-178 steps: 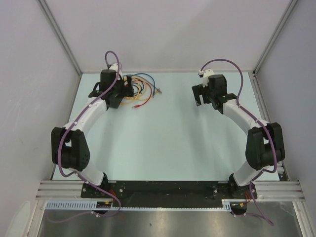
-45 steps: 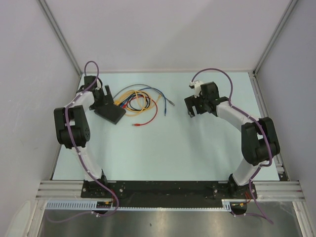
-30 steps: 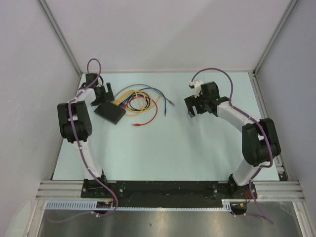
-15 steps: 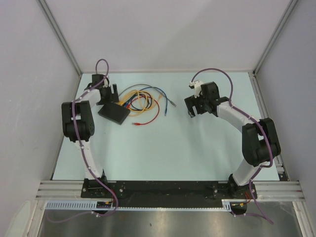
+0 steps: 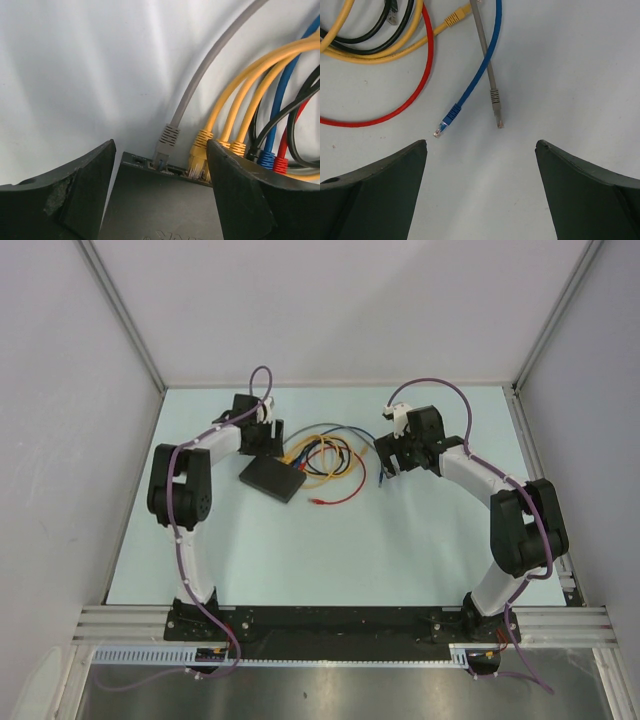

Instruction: Pull the plug from the switch port

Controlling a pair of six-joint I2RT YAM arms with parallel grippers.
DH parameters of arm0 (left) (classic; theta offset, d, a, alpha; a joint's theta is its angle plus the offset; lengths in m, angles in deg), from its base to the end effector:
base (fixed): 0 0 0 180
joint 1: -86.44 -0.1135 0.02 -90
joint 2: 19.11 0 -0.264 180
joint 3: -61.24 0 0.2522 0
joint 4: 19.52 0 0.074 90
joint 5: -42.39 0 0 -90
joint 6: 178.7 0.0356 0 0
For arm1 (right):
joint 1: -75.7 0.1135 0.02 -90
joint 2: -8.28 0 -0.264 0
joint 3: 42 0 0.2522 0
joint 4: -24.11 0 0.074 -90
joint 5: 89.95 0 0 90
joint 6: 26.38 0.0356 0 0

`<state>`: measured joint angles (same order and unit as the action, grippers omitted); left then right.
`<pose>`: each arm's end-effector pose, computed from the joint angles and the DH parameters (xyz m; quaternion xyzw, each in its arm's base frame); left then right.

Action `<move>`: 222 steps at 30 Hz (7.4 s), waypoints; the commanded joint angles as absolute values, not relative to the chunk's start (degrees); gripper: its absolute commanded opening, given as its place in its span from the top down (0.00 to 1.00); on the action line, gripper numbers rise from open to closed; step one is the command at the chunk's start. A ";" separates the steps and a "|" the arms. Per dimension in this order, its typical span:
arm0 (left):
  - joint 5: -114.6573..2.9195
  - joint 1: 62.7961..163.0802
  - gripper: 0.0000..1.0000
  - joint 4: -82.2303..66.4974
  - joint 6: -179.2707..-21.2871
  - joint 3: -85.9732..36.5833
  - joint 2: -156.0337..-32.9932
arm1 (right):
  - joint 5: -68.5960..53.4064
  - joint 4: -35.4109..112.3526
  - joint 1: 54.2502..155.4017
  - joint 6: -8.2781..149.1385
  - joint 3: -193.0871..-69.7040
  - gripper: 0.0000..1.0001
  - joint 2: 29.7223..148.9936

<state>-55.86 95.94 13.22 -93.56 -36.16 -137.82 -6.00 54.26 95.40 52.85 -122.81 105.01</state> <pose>0.4389 -0.0786 0.1650 0.0606 0.9471 -0.1064 0.2968 0.3465 0.1280 0.2277 -0.2624 0.8884 0.0779 0.3686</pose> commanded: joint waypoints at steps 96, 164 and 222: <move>-64.40 94.00 0.20 37.12 -84.92 -75.61 -149.52 | -21.04 49.30 91.44 62.38 -145.99 0.03 122.17; -76.34 95.93 0.29 34.94 -92.83 -38.24 -130.03 | -39.42 57.53 90.45 56.50 -145.62 0.04 122.86; -81.18 103.93 0.49 40.03 -86.07 -53.60 -139.42 | -47.94 64.95 91.07 54.92 -154.90 0.12 139.14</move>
<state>-78.42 103.15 39.73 -88.47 -52.51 -139.22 -45.45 64.18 88.69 53.79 -152.03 136.83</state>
